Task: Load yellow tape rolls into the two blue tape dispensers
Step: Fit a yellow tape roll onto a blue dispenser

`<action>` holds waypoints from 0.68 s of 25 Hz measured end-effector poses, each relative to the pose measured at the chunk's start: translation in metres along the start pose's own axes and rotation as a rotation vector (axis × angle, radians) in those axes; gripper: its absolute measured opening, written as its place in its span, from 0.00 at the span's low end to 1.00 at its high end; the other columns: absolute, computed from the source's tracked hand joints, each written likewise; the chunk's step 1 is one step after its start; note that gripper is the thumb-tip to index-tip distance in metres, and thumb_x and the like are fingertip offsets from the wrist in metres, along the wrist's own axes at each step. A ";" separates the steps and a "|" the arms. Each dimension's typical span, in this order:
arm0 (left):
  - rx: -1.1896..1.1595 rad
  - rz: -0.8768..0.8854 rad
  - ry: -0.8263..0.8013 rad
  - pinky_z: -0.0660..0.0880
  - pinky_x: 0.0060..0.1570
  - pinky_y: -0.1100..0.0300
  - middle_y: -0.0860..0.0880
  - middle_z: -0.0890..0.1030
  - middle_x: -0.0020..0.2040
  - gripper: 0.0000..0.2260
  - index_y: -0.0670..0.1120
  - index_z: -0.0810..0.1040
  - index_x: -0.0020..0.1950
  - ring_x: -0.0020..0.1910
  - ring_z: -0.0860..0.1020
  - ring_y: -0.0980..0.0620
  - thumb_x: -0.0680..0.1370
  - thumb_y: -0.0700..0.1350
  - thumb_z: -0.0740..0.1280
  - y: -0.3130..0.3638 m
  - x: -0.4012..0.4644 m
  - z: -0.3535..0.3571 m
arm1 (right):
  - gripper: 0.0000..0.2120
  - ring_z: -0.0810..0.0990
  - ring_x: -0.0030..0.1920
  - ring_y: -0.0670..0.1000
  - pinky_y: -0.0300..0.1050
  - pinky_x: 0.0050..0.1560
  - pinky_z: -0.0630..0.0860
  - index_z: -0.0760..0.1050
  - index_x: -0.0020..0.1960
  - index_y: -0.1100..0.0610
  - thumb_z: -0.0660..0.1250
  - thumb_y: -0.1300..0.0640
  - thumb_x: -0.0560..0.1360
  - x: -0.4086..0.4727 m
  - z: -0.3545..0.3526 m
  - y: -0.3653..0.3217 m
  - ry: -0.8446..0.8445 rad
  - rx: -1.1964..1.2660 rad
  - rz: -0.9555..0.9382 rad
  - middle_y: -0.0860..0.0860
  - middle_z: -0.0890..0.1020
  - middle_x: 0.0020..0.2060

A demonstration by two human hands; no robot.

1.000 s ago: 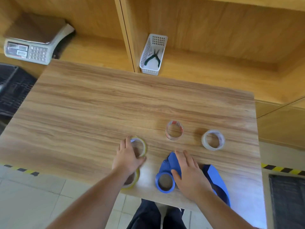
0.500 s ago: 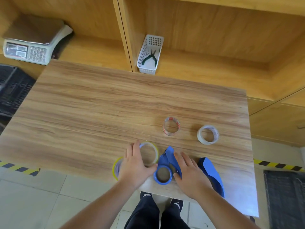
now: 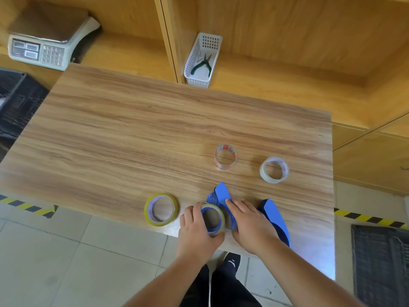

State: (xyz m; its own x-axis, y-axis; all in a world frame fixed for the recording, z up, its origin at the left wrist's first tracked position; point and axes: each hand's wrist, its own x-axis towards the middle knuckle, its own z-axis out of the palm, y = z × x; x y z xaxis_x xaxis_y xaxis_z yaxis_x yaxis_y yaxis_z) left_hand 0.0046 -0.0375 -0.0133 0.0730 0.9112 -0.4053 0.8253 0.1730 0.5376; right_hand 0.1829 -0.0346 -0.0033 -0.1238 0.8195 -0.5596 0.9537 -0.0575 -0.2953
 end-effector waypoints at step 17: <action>0.070 0.046 0.060 0.72 0.65 0.52 0.50 0.69 0.72 0.43 0.49 0.62 0.78 0.69 0.70 0.47 0.68 0.66 0.69 -0.017 0.011 -0.001 | 0.37 0.58 0.76 0.55 0.54 0.73 0.66 0.49 0.81 0.49 0.65 0.50 0.78 0.002 -0.009 -0.018 0.038 -0.032 0.001 0.49 0.58 0.78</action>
State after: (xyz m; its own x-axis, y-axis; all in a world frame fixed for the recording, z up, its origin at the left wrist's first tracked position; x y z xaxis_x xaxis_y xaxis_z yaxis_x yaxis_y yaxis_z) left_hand -0.0087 -0.0301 -0.0264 0.0802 0.9386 -0.3354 0.8592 0.1055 0.5007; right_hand 0.1684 -0.0266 0.0081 -0.1127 0.8407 -0.5296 0.9623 -0.0404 -0.2690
